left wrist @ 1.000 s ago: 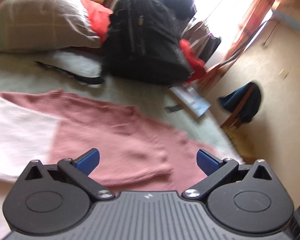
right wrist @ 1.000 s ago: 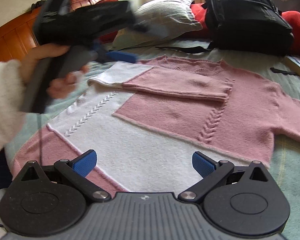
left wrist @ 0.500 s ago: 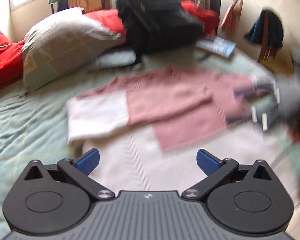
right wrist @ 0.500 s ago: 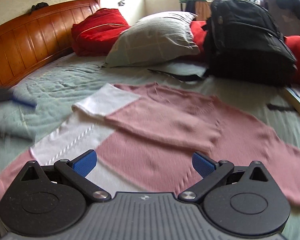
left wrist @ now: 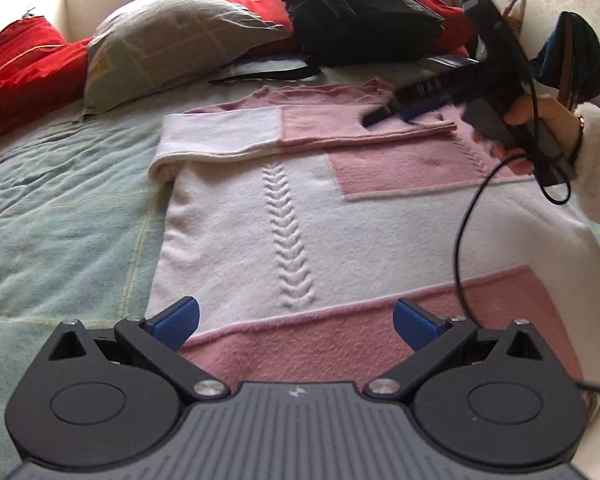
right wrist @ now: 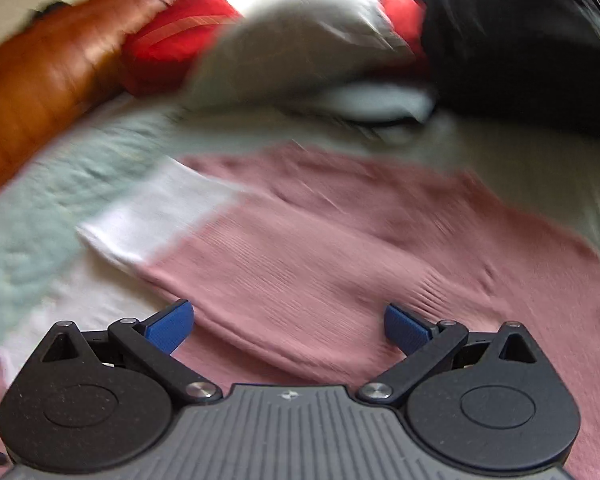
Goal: Fold clothes
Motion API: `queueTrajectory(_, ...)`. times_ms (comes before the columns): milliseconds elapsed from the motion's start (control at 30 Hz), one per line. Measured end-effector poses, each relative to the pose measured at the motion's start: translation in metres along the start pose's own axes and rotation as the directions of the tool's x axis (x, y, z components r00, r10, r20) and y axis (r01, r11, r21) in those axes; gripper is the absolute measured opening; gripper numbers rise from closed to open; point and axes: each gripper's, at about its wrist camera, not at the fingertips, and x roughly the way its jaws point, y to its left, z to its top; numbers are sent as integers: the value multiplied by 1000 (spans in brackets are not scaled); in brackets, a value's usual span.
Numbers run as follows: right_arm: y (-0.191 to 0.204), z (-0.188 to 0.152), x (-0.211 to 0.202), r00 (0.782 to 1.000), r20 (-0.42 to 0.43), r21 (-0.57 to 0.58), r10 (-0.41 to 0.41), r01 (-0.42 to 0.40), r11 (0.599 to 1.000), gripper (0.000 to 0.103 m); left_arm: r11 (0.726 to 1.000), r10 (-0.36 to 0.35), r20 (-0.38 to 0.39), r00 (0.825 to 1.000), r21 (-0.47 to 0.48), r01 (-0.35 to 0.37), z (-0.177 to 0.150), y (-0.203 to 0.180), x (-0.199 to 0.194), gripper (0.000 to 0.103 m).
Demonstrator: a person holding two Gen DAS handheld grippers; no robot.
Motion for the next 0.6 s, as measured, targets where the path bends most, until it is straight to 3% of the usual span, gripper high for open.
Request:
queueTrajectory(133, -5, -4, -17, 999, 31, 34, 15, -17, 999, 103, 1000, 11, 7, 1000, -7, -11, -3, -2, 1, 102)
queueTrajectory(300, 25, 30, -16, 996, 70, 40, 49, -51, 998, 103, 999, 34, 23, 999, 18, -34, -3, -3, -7, 102)
queueTrajectory(533, 99, 83, 41, 995, 36, -105, 96, -91, 990, 103, 994, 101, 23, 995, 47, -102, -16, 11, -23, 102)
queueTrajectory(600, 117, 88, 63, 993, 10, -137, 114, -112, 984, 103, 992, 127, 18, 992, 16, -127, -22, 23, -28, 102)
